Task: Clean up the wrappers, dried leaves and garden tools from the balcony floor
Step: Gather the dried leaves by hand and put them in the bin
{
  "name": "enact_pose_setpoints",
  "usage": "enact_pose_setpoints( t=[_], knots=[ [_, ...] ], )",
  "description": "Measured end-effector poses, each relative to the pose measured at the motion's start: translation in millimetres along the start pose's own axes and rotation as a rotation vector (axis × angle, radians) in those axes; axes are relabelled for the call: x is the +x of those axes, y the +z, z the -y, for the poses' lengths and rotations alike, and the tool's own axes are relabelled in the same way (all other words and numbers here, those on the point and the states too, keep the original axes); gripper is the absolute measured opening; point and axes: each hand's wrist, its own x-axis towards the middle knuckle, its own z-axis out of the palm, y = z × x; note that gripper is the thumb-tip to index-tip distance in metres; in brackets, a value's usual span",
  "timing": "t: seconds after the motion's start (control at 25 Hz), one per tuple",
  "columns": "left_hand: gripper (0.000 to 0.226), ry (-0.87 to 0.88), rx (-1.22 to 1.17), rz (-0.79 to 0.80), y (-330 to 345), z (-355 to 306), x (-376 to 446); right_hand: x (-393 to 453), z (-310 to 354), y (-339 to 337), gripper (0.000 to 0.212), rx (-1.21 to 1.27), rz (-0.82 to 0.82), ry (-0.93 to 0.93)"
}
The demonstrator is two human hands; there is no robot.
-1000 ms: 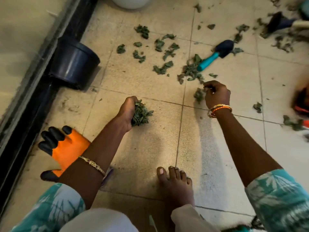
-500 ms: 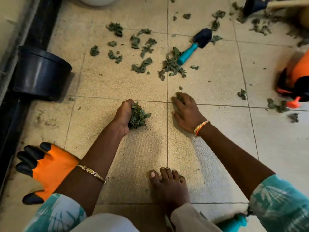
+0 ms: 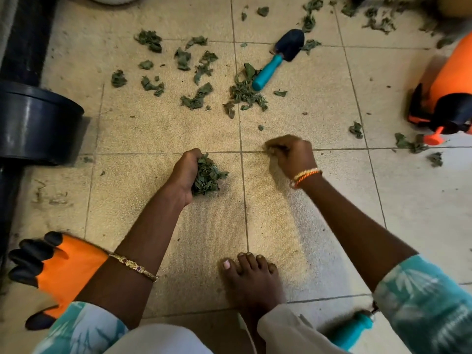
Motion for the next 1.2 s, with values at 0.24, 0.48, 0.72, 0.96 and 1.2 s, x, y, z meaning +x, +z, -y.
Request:
enact_pose_setpoints(
  t=[0.24,0.48,0.72,0.96,1.2],
  knots=[
    [0.027,0.012,0.014,-0.030,-4.7,-10.2,2.7,68.6,1.1,-2.5,0.027,-0.221,0.141,0.041],
    [0.027,0.013,-0.024,-0.022,-11.4,-9.8,9.1,59.6,8.6,24.4,0.022,-0.415,0.089,-0.141],
    [0.027,-0.035,-0.066,-0.043,-5.6,-18.6,0.5,64.9,4.8,16.1,0.015,-0.035,-0.051,0.252],
    [0.028,-0.109,-0.088,-0.068,8.7,-46.5,-92.5,6.2,61.0,-72.5,0.016,0.964,-0.009,0.674],
    [0.029,-0.125,-0.117,-0.137,19.5,-98.6,-291.8,-92.5,201.6,-205.8,0.019,1.108,0.080,0.788]
  ],
)
